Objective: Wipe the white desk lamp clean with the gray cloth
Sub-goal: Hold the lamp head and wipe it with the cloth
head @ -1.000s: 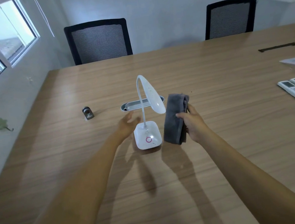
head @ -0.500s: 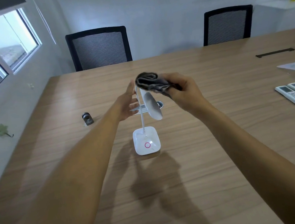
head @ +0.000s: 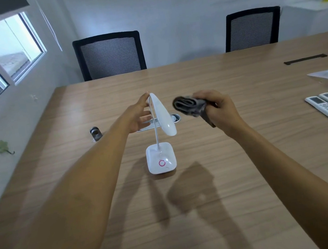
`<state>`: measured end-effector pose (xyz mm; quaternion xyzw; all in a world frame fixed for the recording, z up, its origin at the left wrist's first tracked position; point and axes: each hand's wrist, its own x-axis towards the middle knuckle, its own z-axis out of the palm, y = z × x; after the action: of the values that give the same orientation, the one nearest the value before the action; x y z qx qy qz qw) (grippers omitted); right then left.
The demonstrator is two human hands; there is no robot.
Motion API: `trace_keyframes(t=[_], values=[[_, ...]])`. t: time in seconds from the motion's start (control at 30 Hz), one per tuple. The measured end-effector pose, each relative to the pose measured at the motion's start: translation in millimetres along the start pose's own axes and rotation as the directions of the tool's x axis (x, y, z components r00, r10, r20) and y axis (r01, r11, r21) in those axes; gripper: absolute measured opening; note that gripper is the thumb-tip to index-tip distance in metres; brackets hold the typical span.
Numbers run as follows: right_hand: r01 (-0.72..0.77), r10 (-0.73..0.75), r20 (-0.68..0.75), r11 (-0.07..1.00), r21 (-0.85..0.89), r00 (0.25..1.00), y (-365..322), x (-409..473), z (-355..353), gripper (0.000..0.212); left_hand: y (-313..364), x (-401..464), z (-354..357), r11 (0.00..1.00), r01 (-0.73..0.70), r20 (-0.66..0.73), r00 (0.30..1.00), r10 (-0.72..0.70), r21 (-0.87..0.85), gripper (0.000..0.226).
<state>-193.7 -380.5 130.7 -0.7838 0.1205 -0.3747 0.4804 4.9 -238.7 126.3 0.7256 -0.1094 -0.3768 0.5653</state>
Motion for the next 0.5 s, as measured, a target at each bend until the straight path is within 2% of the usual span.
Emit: trace_keyframes(t=[0.1, 0.23, 0.33, 0.43, 0.5], values=[[-0.011, 0.013, -0.021, 0.998, 0.055, 1.0, -15, 24, 26, 0.047, -1, 1, 2, 1.0, -0.003, 0.012, 1.0, 0.003, -0.013, 0.046], [0.073, -0.072, 0.111, 0.997, -0.007, 0.991, -32, 34, 57, 0.047, -6, 5, 1, 0.999, -0.001, 0.001, 1.0, 0.001, -0.052, 0.032], [0.137, -0.116, 0.214, 0.987, -0.086, 0.97, -22, 24, 51, 0.051, -4, 6, 1, 0.999, 0.001, 0.004, 1.0, -0.001, -0.039, 0.039], [0.034, -0.024, 0.155, 0.997, -0.068, 0.988, -1, 13, 27, 0.051, -1, 4, 3, 1.0, 0.0, 0.001, 1.0, 0.0, -0.027, 0.043], [-0.009, 0.026, 0.135, 0.992, -0.122, 0.991, 11, 7, 15, 0.054, -1, 4, 3, 0.999, 0.003, -0.006, 1.0, -0.003, -0.036, 0.043]])
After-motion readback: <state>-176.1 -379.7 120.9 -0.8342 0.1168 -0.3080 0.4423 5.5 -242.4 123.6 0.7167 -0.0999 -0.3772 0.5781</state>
